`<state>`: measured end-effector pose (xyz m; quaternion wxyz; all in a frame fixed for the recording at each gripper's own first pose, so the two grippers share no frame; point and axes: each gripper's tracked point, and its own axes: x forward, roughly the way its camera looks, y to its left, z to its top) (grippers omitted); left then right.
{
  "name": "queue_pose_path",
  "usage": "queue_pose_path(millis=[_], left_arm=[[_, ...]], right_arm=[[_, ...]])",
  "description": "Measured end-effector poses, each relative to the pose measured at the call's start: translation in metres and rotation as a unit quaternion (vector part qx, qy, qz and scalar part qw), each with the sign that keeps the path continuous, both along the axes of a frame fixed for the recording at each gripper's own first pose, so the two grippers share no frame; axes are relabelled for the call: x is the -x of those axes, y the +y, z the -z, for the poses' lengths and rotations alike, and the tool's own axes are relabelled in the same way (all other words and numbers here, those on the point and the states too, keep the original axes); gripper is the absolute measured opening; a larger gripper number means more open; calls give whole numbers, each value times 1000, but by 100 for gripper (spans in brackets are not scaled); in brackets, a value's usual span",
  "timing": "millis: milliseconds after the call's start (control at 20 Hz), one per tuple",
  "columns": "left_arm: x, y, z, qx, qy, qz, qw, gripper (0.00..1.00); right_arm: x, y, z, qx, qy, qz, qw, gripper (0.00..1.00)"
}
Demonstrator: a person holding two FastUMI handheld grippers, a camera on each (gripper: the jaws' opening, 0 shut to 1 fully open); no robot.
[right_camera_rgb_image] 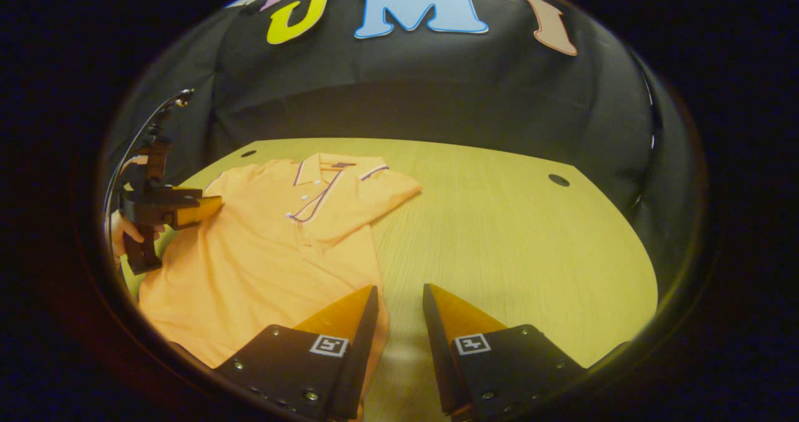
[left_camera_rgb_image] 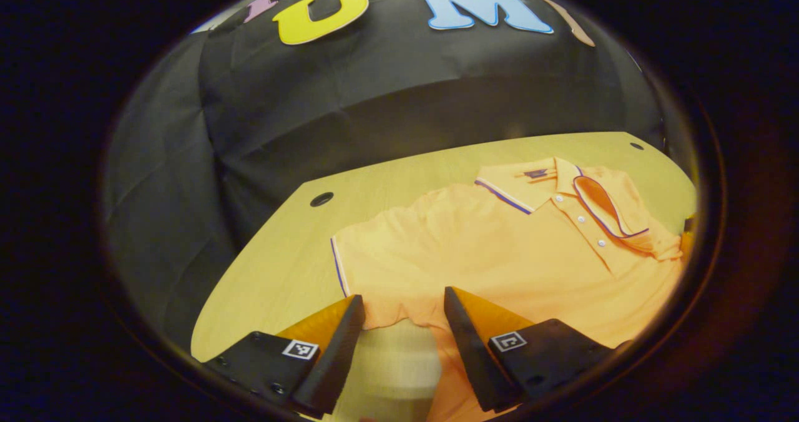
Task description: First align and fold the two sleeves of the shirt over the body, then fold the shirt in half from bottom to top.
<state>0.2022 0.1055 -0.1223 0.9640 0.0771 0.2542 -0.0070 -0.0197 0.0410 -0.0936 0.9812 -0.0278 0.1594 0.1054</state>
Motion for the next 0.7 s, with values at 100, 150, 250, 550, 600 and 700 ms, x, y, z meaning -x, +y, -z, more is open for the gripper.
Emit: queue_pose_path(millis=[100, 150, 250, 550, 600, 700], left_arm=[[-1, -5, 3, 6, 3, 3, 1000, 63], [-1, -7, 4, 7, 6, 5, 1000, 61], [-1, -11, 5, 10, 9, 11, 1000, 46], [-1, -8, 7, -9, 20, -1, 1000, 12], [-4, -8, 15, -13, 18, -4, 1000, 13], [-3, -10, 5, -17, 19, -10, 1000, 6]], right_arm=[[0, -1, 3, -4, 0, 1, 1000, 48], [1, -2, 3, -6, 0, 1, 1000, 48], [3, -4, 4, -7, -1, 2, 1000, 46], [3, -7, 6, -6, -4, 5, 1000, 47], [4, -7, 6, -3, -5, 5, 1000, 47], [4, -8, 6, 0, -6, 5, 1000, 47]])
